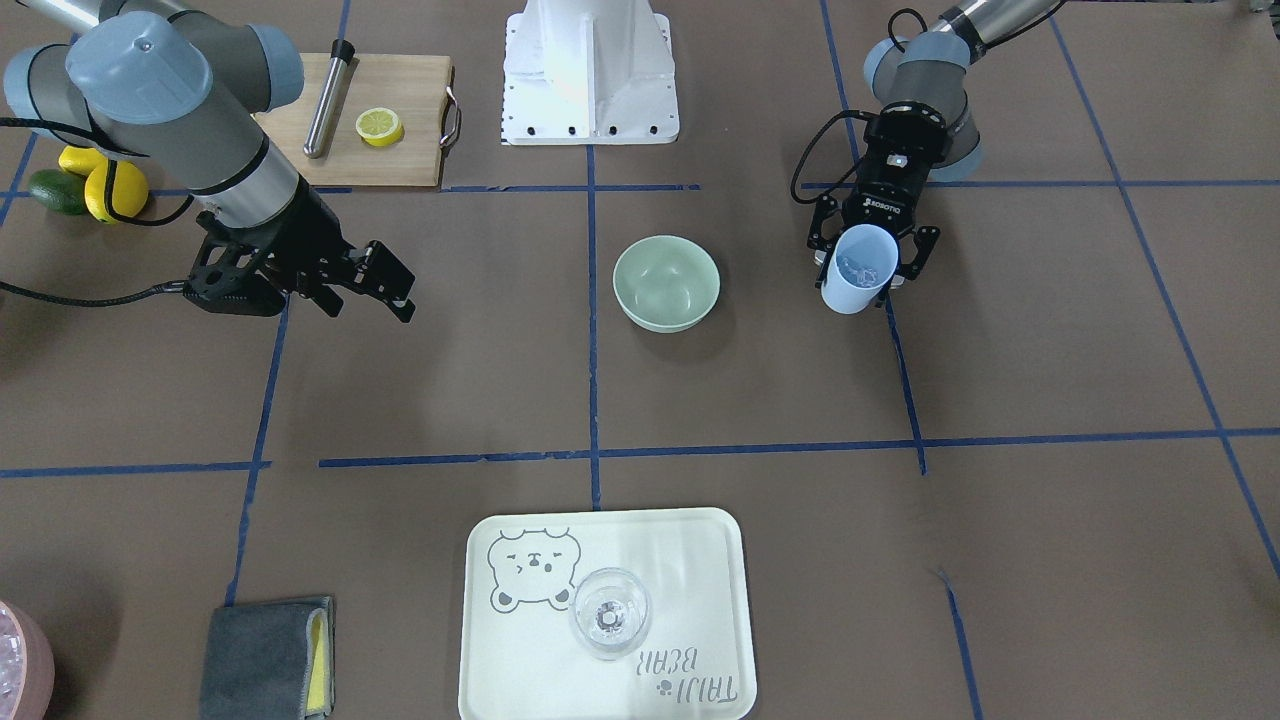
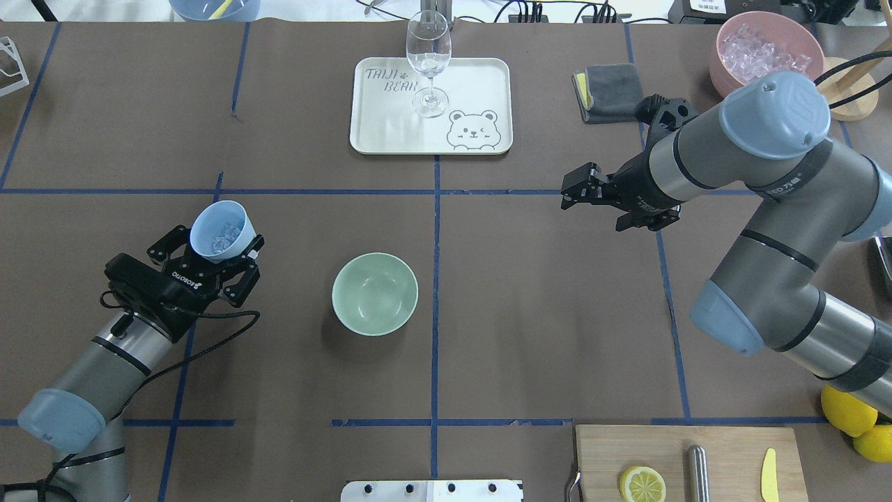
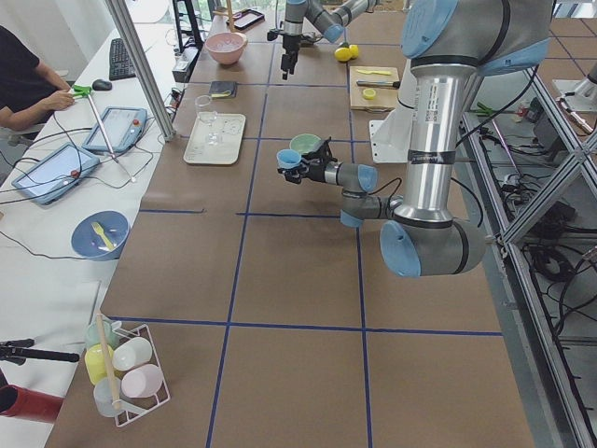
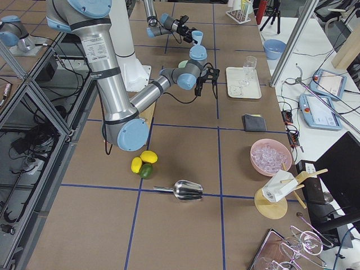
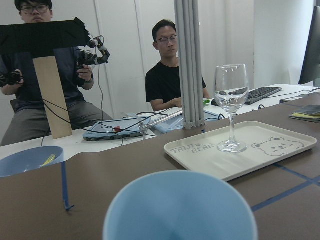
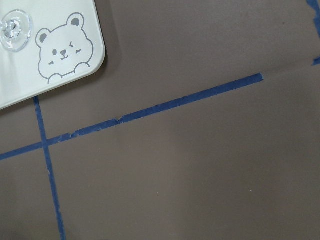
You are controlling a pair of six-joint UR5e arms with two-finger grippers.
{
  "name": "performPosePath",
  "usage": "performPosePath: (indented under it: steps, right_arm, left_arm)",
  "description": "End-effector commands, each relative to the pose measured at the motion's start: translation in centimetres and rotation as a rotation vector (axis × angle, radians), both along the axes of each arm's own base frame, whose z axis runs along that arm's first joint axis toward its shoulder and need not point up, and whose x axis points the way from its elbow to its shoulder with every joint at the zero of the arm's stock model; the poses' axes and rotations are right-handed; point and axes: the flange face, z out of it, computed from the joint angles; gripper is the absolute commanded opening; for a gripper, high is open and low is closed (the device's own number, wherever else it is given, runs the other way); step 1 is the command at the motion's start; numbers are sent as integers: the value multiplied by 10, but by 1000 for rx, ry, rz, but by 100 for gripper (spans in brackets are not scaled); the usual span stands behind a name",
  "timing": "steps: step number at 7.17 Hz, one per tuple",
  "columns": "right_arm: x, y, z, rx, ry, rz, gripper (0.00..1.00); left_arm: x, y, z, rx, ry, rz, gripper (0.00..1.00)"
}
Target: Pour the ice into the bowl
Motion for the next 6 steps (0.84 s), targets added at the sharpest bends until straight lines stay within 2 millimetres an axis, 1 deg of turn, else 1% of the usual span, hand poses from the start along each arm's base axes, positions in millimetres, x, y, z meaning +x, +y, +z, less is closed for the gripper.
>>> performPosePath:
  steps: [1,2,3,4,5,6]
  right_arm:
    - [4,-3,0,-1,-1,7,100]
    - [5,-2,-1,-4,-6,0,100]
    - [5,-3,-1,-4,-6,1,100]
    - [7,-4,-1,-5,-7,3,100]
    - [9,-4,-3,-4,-10,5,100]
    - [8,-5,-4,-2,-11,5,100]
  left_arm:
    - [22,-2,-41,49,-167,-4,0]
    - [25,-1,-51,76,-201,-9,0]
    - [31,-2,-49,108,-339,-10,0]
    - [37,-1,-62,153,-516,-8,0]
    - [52,2,-54,142,-609,9,0]
    - [63,14,-62,149,-619,37,0]
